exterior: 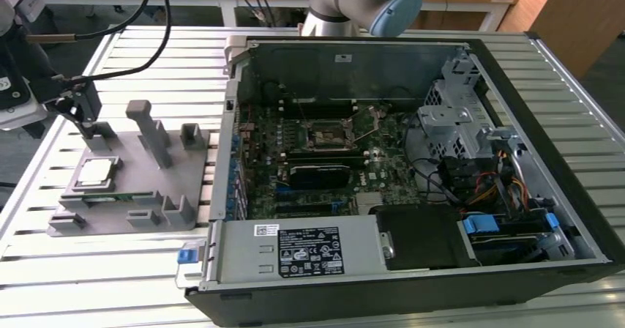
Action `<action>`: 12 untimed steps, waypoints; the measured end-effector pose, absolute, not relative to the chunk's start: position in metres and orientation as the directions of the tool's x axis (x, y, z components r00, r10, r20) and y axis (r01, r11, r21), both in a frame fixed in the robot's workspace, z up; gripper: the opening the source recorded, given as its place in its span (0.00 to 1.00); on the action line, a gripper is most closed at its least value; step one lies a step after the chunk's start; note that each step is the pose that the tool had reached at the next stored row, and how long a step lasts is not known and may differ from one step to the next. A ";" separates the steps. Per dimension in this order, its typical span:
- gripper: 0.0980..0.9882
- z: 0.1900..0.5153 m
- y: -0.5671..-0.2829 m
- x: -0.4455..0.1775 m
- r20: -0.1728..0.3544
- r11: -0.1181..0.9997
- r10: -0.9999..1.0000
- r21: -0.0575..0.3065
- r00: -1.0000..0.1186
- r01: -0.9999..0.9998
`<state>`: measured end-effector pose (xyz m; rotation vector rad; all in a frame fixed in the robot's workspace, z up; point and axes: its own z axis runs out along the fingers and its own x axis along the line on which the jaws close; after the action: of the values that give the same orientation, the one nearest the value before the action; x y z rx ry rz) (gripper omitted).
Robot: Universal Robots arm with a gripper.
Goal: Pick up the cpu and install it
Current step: 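Pick up the cpu and move it towards the insertion slot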
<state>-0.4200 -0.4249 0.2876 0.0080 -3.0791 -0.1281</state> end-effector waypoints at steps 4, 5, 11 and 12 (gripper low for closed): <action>0.68 0.286 -0.425 -0.420 0.060 0.997 -0.008 0.083 -0.998 -0.003; 0.68 0.286 -0.425 -0.420 0.060 0.997 -0.008 0.083 -0.998 -0.003; 0.68 0.283 -0.425 -0.420 0.060 0.997 -0.008 0.083 -0.998 -0.003; 0.68 0.283 -0.425 -0.420 0.059 0.997 -0.008 0.083 -0.998 -0.003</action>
<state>-0.4199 -0.4251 0.2830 0.0082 -3.0791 -0.1281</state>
